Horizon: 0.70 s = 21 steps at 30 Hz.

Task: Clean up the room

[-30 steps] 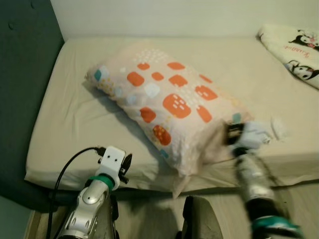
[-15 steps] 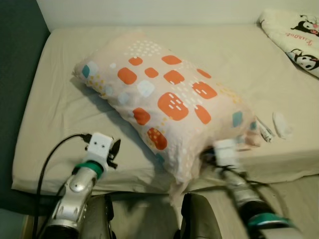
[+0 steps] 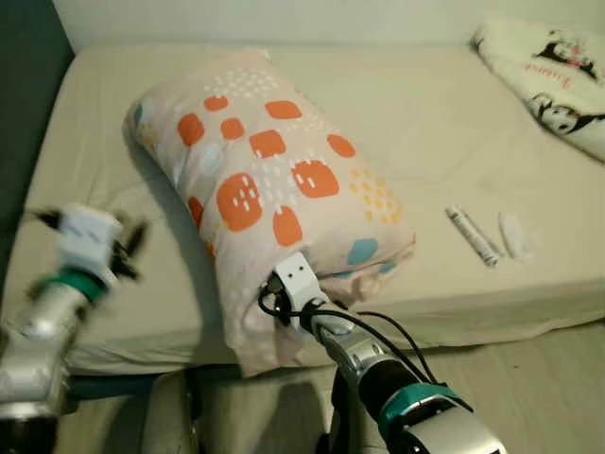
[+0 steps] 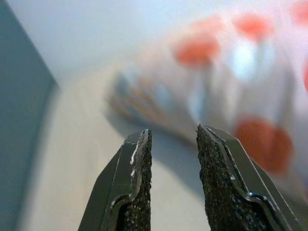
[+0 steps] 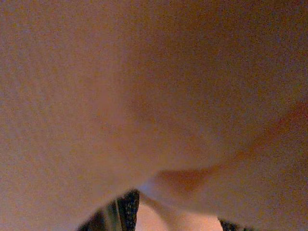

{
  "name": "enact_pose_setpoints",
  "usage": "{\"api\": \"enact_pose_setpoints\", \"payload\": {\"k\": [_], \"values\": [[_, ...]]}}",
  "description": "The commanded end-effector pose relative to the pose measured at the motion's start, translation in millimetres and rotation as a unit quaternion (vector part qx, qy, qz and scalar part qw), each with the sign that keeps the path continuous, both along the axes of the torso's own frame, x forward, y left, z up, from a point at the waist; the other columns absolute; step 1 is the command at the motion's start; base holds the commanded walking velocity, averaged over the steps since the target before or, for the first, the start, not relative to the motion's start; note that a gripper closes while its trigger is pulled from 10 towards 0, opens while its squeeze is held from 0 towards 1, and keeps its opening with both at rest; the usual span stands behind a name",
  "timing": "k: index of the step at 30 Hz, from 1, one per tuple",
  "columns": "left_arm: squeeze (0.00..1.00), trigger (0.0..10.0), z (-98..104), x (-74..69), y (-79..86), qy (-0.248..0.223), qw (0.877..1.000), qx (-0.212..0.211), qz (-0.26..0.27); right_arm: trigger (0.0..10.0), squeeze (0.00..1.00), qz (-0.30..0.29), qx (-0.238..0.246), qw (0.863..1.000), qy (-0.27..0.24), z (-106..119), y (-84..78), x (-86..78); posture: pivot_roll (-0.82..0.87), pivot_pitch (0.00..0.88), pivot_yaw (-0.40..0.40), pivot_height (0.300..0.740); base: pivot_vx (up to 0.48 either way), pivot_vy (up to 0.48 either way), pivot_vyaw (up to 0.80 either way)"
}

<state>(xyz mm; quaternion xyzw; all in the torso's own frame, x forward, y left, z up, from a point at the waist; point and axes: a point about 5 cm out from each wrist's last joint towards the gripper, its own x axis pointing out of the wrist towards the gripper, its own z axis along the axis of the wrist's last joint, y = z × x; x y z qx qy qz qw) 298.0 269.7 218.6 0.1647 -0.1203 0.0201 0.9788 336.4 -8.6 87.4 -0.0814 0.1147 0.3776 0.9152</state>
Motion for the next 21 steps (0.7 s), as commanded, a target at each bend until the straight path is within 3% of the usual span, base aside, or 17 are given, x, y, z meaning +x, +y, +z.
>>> {"api": "enact_pose_setpoints", "payload": {"k": [1,5,6,10,12,13,14,15,16,17,18,21], "values": [[0.00,10.0,19,-5.1,-0.5,-0.033,0.999,0.018,0.010,10.0,0.00,0.133,0.118,0.983,-0.034,60,97.8,-27.4,0.13,0.117,-0.076,0.566,0.000,0.000,0.00],[0.00,10.0,38,-9.2,-5.6,-0.063,0.997,0.040,0.007,10.0,0.00,0.165,0.166,0.971,-0.045,85,111.2,-30.9,0.14,0.117,-0.079,0.566,0.000,0.000,0.00],[0.00,10.0,44,-11.3,-19.7,-0.060,0.997,0.044,-0.030,10.0,0.00,0.186,0.205,0.960,-0.048,98,106.5,-29.8,0.14,0.117,-0.079,0.566,0.000,0.000,0.00],[0.00,10.0,44,-11.8,-24.9,-0.056,0.996,0.045,-0.045,10.0,0.00,0.192,0.212,0.957,-0.051,99,102.8,-29.2,0.14,0.117,-0.079,0.566,0.000,0.000,0.00],[0.00,10.0,22,-11.9,-46.8,-0.013,0.995,0.034,-0.093,10.0,0.00,0.222,0.177,0.958,-0.042,74,66.5,-27.2,0.13,0.118,-0.072,0.566,0.000,0.000,0.00],[0.00,10.0,22,-11.9,-46.8,-0.013,0.995,0.034,-0.093,10.0,0.00,0.222,0.177,0.958,-0.042,74,66.5,-27.2,0.13,0.118,-0.072,0.566,0.000,0.000,0.00],[0.00,10.0,10,-12.0,-56.9,0.007,0.994,0.027,-0.110,10.0,0.00,0.232,0.147,0.961,-0.029,56,44.9,-28.1,0.13,0.116,-0.070,0.566,0.000,0.000,0.00],[0.00,10.0,10,-12.0,-56.9,0.007,0.994,0.027,-0.110,10.0,0.00,0.232,0.147,0.961,-0.029,56,44.9,-28.1,0.13,0.116,-0.070,0.566,0.000,0.000,0.00],[0.00,10.0,-1,-12.2,-65.5,0.026,0.992,0.021,-0.120,10.0,0.00,0.244,0.110,0.963,-0.009,34,19.7,-32.1,0.12,0.117,-0.066,0.566,0.000,0.000,0.00],[0.00,10.0,-22,-9.8,-77.4,0.054,0.991,0.009,-0.119,10.0,0.00,0.265,0.038,0.962,0.058,-11,-29.8,-48.3,0.11,0.115,-0.059,0.566,0.000,0.000,0.00],[0.00,10.0,-22,-9.8,-77.4,0.054,0.991,0.009,-0.119,10.0,0.00,0.265,0.038,0.962,0.058,-11,-29.8,-48.3,0.11,0.115,-0.059,0.566,0.000,0.000,0.00],[0.00,10.0,-45,-4.2,-94.6,0.087,0.990,0.001,-0.115,10.0,0.00,0.299,-0.038,0.941,0.151,-54,-90.5,-82.4,0.09,0.110,-0.050,0.566,0.000,0.000,0.00]]}}
